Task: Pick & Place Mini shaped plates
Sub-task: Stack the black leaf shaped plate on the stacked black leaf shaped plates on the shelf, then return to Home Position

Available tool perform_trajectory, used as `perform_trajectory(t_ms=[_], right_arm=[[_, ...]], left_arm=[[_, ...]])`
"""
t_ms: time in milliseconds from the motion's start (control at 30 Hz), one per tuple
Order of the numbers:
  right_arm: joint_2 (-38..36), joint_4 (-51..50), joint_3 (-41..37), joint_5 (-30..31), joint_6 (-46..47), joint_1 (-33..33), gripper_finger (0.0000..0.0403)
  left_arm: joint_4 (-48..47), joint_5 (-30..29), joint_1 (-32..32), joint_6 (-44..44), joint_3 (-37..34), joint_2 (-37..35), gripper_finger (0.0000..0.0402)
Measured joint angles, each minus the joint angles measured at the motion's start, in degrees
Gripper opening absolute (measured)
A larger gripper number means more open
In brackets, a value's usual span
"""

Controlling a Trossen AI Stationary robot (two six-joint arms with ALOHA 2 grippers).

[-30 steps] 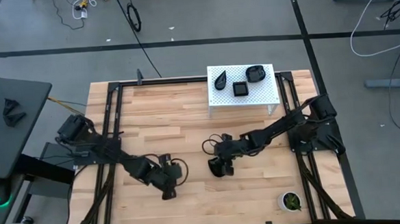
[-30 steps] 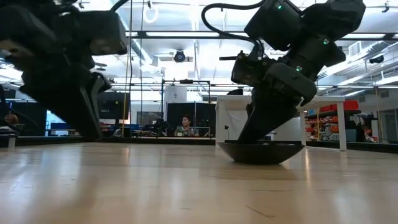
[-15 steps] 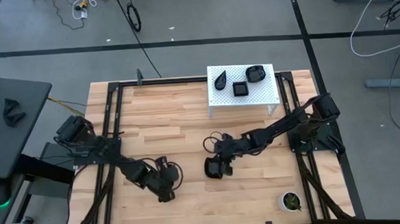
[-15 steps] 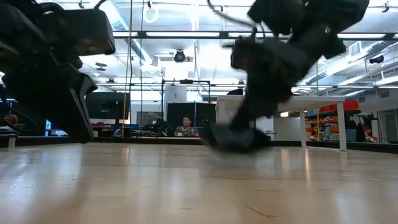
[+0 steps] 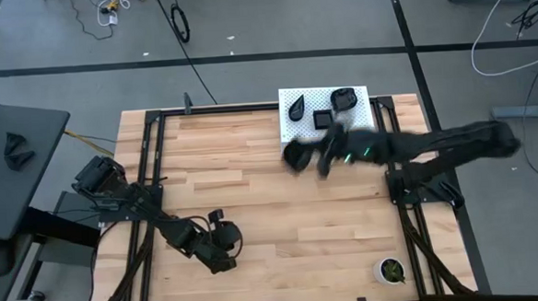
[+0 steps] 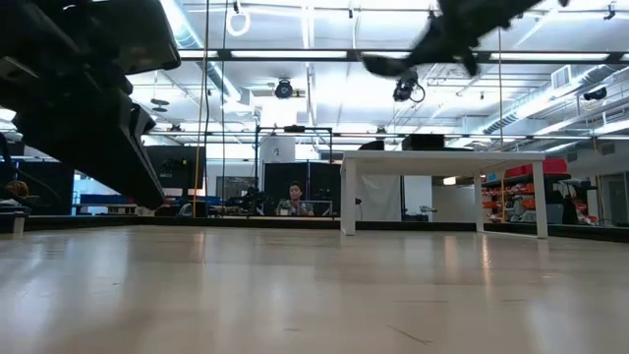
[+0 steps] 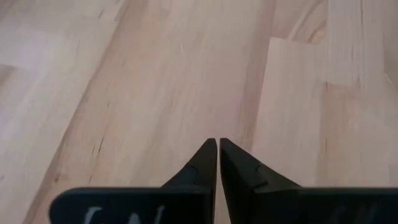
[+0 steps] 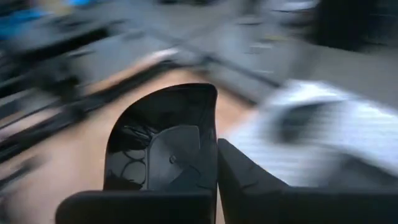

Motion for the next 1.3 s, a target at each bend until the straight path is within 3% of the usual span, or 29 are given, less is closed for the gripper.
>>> perform_trajectory(t_ms=[233,400,533,867,1100,1167,1300], right_arm=[[-11.7,-20.4,-0.1,7.6,7.5,-24.8,0.0003],[-11.7,-17.4,-3.1,1.9,7.5,-36.2,0.0002],[-10.8,-10.7,-6.8,-4.3,7.5,-41.7,0.0005],[-10.7,-0.3,-13.6,-5.7,8.9,-46.4,0.0043],[-11.0,12.1,-16.7,-7.9,3.3,-46.1,0.0118],[-11.3,14.7,-16.7,-11.7,0.0,-44.9,0.0139],[-13.0,21.1,-16.8,-25.5,-4.6,-39.2,0.0165]], left_arm=[[0.2,-1.6,0.0,0.0,0.0,0.0,0.0025],[0.3,-1.6,0.5,0.1,0.0,0.0,0.0025],[0.3,-1.6,0.5,0.1,0.0,0.1,0.0025],[0.3,-1.6,0.5,0.1,0.0,0.1,0.0025],[0.3,-1.6,0.5,0.0,0.0,0.1,0.0025],[0.3,-1.6,0.4,0.0,0.0,0.1,0.0025],[0.3,-1.7,0.4,0.0,0.0,0.1,0.0025]])
